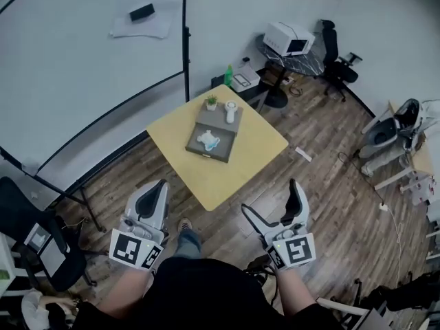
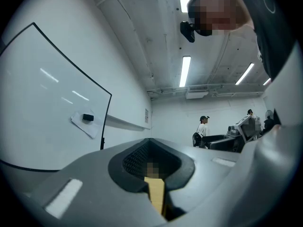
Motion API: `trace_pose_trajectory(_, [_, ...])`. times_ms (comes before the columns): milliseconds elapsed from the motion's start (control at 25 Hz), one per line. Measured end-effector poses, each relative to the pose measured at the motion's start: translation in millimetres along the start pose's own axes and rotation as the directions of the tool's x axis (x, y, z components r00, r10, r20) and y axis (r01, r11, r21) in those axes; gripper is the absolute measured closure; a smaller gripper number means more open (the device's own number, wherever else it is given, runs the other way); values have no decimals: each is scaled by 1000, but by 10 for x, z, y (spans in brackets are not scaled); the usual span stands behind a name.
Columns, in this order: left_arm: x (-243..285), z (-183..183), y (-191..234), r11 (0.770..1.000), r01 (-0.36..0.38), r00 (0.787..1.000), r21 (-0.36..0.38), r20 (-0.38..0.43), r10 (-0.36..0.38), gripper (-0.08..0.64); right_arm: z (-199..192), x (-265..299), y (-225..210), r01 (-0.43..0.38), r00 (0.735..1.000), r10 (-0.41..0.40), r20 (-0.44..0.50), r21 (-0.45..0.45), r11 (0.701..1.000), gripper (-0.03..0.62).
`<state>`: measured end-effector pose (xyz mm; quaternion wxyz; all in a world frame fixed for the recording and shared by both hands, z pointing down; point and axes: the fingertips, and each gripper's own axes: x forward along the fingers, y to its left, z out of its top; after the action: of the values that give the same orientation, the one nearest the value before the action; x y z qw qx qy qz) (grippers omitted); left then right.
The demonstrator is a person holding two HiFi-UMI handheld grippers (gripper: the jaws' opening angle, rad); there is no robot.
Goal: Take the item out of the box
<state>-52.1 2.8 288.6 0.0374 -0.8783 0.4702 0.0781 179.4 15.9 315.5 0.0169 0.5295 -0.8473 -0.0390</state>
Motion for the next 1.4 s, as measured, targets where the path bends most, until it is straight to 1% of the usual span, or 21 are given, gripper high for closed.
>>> trace_pose_trajectory(200, [786,17,899,1000,26,1000,5,8,-26,561,39,1140,-191,14,999,-15,-38,-20,1000,11])
trace_pose_trajectory(360, [1272,-95,1412,998,61,998,-7,-13,-61,561,-71,1885,-248,-6,993,3,-120,-25,1000,11])
trace_pose_trajectory(520, [1607,-183,1727,996,86,996,-15,-21,-86,561,-193,2398,-262,-30,984,25,-177,-26,999,12])
trace_pose_trajectory(720, [1830,-329,1973,997,65,997,-52,-31,-67,561,-377,2821,-313,-77,969,69,-238,-26,997,12])
trace_pose_trajectory(840, [1924,-381,2037,997,50,998,-55,-35,-52,561,-505,3021,-365,-119,955,107,-277,-25,993,14])
trace_pose_trajectory(1000, [1997,-477,2060,998,12,999,-62,-45,-15,561,-685,3265,-416,-195,925,175,-338,-27,980,15])
trace_pose_trajectory(1160, [2026,-566,2071,998,-18,998,-60,-56,15,561,-847,3466,-464,-250,894,220,-390,-26,968,17])
trace_pose_trajectory(1240, [2033,-624,2088,997,-39,998,-66,-61,35,561,-997,3570,-472,-285,864,250,-437,-15,959,18])
trace_pose_trajectory(1400, [2006,-773,2105,995,-66,995,-74,-86,60,561,-1380,3769,-427,-362,774,315,-550,23,932,38])
